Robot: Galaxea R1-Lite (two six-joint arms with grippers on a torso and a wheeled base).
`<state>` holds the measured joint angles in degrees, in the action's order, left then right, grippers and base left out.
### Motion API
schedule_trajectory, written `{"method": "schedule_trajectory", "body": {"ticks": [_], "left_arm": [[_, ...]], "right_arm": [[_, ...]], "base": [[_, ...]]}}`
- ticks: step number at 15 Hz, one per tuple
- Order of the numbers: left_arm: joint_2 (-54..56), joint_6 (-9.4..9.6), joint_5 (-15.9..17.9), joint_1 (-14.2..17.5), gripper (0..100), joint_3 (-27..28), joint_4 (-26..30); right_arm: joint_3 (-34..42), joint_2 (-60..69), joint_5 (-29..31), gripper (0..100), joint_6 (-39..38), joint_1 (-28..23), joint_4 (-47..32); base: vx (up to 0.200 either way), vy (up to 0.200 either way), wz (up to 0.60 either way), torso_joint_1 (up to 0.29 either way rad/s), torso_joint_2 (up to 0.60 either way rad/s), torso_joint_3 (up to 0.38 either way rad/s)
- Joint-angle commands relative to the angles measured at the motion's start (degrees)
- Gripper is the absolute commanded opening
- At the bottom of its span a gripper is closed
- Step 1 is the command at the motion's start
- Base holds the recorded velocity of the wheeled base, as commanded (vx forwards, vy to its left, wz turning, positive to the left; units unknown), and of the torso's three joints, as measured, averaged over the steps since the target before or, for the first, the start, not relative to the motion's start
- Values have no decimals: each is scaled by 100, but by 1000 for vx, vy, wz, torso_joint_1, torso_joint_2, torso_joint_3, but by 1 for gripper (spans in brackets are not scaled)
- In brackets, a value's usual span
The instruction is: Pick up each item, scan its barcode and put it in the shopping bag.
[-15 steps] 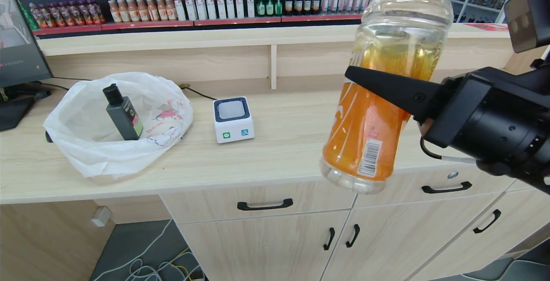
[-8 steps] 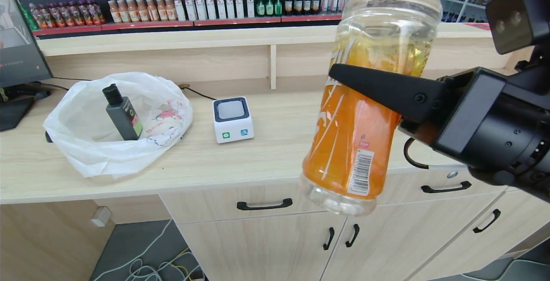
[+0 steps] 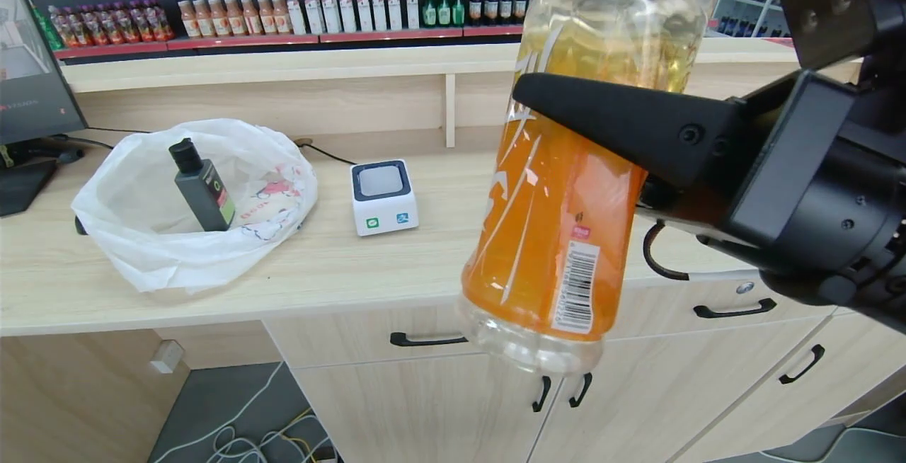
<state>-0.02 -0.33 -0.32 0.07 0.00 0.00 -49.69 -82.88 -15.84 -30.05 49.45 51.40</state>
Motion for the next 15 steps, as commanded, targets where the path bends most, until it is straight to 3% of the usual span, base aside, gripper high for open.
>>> {"method": "schedule_trajectory", "body": {"ticks": [1, 15], "left_arm": [[2, -2, -3, 1, 100, 0, 0], [2, -2, -3, 1, 100, 0, 0]], "right_arm": [[-199, -123, -86, 0, 8, 74, -16], [-261, -211, -297, 0, 43, 13, -7]], "base": [[0, 0, 0, 0, 0, 0], [0, 0, 0, 0, 0, 0]]}}
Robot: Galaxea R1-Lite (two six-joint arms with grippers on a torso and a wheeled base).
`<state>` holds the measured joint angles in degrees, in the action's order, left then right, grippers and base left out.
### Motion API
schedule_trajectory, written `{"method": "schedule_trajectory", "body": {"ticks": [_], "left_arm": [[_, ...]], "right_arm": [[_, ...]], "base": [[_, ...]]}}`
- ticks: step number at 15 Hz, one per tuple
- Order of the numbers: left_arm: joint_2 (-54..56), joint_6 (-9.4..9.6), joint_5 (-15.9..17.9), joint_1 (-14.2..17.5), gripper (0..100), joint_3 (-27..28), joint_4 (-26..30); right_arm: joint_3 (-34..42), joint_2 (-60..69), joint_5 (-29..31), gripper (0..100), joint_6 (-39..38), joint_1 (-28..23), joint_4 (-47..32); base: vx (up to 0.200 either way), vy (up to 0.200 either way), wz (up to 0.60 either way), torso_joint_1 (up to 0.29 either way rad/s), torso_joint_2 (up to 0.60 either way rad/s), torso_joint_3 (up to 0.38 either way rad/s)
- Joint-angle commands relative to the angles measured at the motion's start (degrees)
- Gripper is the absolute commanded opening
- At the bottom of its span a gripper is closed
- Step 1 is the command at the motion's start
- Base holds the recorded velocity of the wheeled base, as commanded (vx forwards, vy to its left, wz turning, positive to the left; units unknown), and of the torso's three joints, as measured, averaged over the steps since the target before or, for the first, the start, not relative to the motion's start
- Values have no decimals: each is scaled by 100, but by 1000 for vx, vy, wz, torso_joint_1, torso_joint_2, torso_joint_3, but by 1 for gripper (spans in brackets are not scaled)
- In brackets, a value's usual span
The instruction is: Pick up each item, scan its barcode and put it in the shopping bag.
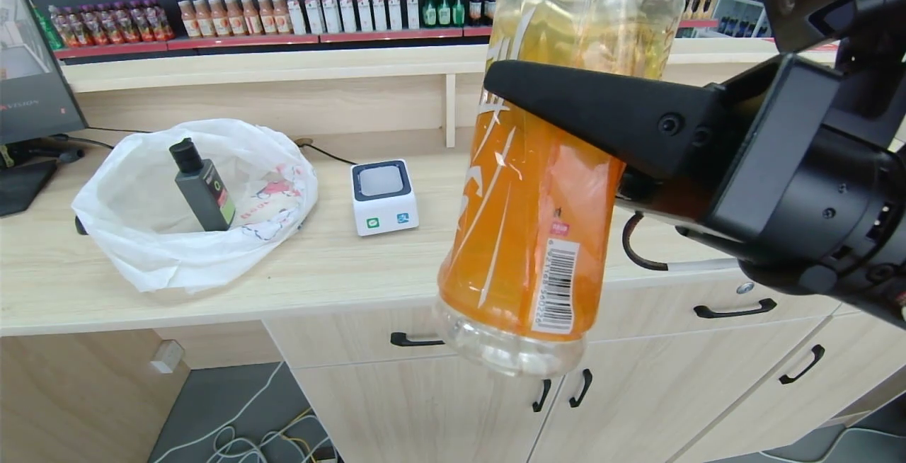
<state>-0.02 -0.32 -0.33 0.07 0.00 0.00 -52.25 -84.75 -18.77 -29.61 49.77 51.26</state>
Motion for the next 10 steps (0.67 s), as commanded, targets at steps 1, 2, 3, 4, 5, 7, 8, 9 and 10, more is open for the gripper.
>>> {"method": "schedule_trajectory", "body": {"ticks": [1, 2, 3, 4, 5, 7, 8, 9, 10], "left_arm": [[2, -3, -2, 1, 100, 0, 0], [2, -3, -2, 1, 100, 0, 0], [2, -3, -2, 1, 100, 0, 9], [2, -3, -2, 1, 100, 0, 0], [2, -3, -2, 1, 100, 0, 0], [2, -3, -2, 1, 100, 0, 9], [2, -3, -2, 1, 100, 0, 0], [2, -3, -2, 1, 100, 0, 9], [2, -3, -2, 1, 100, 0, 0]], "right_arm": [[-5, -24, -4, 0, -1, -56, 7], [-5, -24, -21, 0, -1, -170, 7], [-5, -24, -100, 0, -1, -310, 15], [22, -7, -214, 0, 8, -433, 15], [31, -7, -250, 0, 96, -539, 15], [57, -15, -250, 0, 263, -750, 15], [57, -15, -250, 0, 324, -820, 15], [83, -7, -223, 0, 456, -899, 15], [171, 29, -214, 0, 570, -987, 15]], "base": [[0, 0, 0, 0, 0, 0], [0, 0, 0, 0, 0, 0], [0, 0, 0, 0, 0, 0], [0, 0, 0, 0, 0, 0], [0, 0, 0, 0, 0, 0], [0, 0, 0, 0, 0, 0], [0, 0, 0, 0, 0, 0], [0, 0, 0, 0, 0, 0], [0, 0, 0, 0, 0, 0]]}}
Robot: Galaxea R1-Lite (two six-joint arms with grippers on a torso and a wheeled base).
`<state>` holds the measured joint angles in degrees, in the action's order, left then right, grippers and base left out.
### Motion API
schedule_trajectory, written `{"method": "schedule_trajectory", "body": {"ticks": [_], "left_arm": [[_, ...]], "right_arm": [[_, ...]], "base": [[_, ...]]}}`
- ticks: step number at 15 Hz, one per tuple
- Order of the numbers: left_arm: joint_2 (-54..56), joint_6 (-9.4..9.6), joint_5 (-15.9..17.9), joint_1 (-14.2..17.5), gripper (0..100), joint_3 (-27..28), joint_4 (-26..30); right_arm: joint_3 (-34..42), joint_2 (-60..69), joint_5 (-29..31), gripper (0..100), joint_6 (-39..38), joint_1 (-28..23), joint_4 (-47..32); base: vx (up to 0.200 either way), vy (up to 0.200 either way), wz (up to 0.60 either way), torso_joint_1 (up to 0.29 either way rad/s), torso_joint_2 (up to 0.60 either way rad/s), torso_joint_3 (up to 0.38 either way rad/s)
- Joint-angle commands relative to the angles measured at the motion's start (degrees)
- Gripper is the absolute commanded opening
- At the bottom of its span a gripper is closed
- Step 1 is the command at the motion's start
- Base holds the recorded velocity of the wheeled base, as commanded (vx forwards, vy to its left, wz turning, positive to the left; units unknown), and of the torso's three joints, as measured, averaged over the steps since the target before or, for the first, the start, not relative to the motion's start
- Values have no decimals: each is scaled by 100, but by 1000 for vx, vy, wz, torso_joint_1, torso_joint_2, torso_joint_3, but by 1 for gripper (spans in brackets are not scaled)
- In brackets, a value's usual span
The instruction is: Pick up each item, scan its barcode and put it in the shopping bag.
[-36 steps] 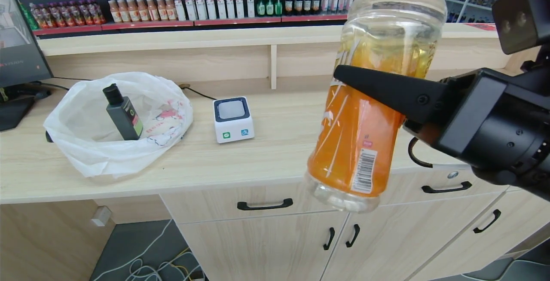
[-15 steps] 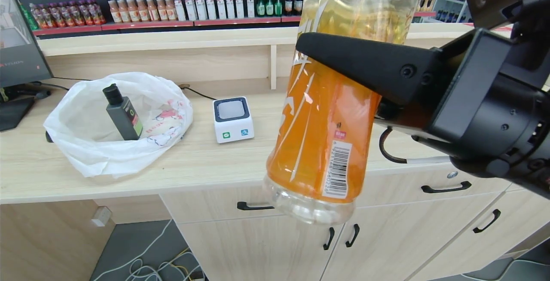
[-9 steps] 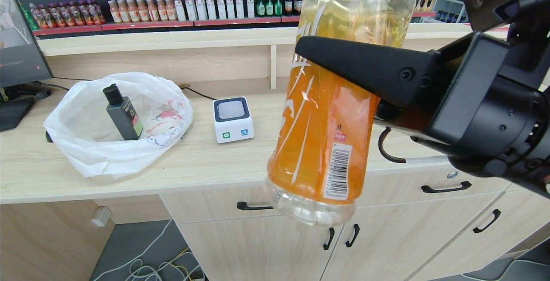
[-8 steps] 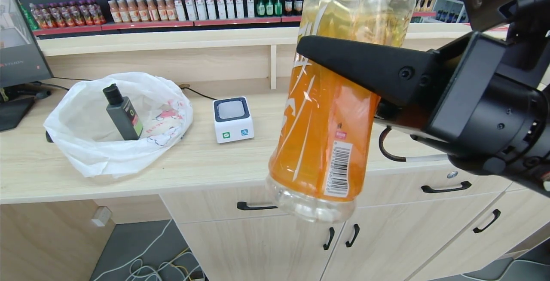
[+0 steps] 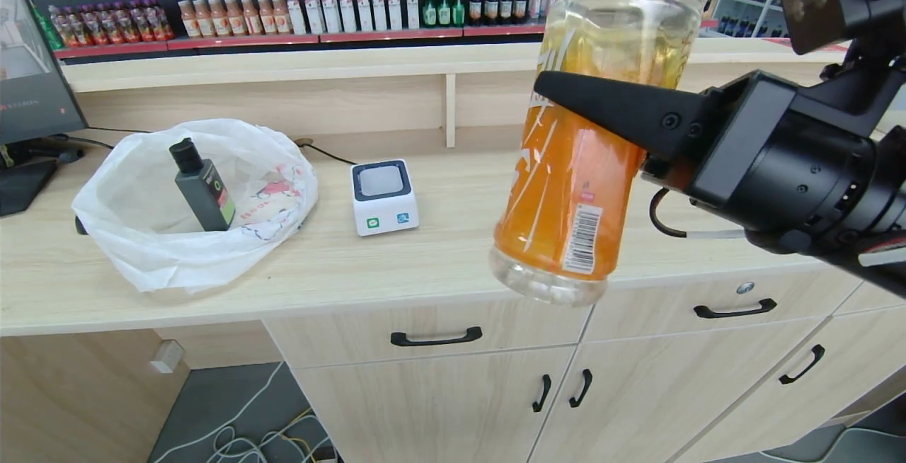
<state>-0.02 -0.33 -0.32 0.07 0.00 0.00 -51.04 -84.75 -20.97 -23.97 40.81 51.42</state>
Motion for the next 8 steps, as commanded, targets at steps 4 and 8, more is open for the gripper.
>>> {"method": "schedule_trajectory", "body": {"ticks": [4, 8], "left_arm": [[2, -2, -3, 1, 100, 0, 0], [2, -2, -3, 1, 100, 0, 0]], "right_arm": [[420, 37, 31, 0, 841, -715, 0], [508, 29, 1192, 0, 1483, -1005, -44]], "base": [[0, 0, 0, 0, 0, 0], [0, 0, 0, 0, 0, 0]]}}
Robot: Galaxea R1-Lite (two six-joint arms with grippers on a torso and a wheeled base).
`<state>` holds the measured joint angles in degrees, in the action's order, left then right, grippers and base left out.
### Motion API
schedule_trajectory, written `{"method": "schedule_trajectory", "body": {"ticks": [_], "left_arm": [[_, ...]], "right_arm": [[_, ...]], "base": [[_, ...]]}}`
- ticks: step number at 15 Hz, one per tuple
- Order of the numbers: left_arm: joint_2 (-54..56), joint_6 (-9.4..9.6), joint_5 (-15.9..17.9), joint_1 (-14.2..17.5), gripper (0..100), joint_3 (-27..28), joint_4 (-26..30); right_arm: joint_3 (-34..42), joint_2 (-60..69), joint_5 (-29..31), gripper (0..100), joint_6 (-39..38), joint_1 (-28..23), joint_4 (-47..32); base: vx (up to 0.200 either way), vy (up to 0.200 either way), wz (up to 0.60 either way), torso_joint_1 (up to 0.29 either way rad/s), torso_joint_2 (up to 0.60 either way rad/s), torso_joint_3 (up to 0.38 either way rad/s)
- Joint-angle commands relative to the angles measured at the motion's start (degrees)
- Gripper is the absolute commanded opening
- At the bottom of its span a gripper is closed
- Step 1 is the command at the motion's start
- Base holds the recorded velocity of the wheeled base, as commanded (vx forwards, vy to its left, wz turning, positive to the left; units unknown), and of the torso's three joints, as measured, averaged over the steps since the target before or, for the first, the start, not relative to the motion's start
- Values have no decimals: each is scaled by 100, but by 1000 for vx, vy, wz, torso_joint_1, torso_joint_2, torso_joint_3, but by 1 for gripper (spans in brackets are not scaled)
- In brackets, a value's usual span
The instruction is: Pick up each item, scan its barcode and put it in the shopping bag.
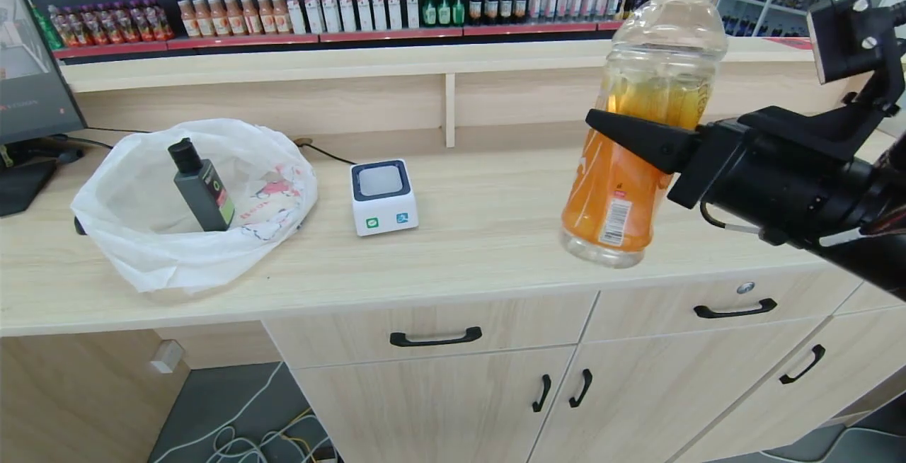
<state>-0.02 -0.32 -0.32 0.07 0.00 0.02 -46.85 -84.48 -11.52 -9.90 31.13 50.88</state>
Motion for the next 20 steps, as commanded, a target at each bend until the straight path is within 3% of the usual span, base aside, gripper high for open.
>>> {"method": "schedule_trajectory", "body": {"ticks": [1, 6, 8, 11, 20], "left_arm": [[2, -3, -3, 1, 100, 0, -2], [2, -3, -3, 1, 100, 0, -2], [2, -3, -3, 1, 100, 0, 6], [2, -3, -3, 1, 100, 0, -2], [2, 23, -3, 1, 100, 0, 6]], "right_arm": [[264, -7, 563, 0, 181, 7, 9], [536, -200, 1644, 0, 1315, -2, 71], [510, -315, 2022, 0, 1737, -2, 431], [510, -403, 2945, 0, 1816, 42, 932], [264, -596, 3015, 0, 2176, 349, 1354]], "base": [[0, 0, 0, 0, 0, 0], [0, 0, 0, 0, 0, 0], [0, 0, 0, 0, 0, 0], [0, 0, 0, 0, 0, 0], [0, 0, 0, 0, 0, 0]]}}
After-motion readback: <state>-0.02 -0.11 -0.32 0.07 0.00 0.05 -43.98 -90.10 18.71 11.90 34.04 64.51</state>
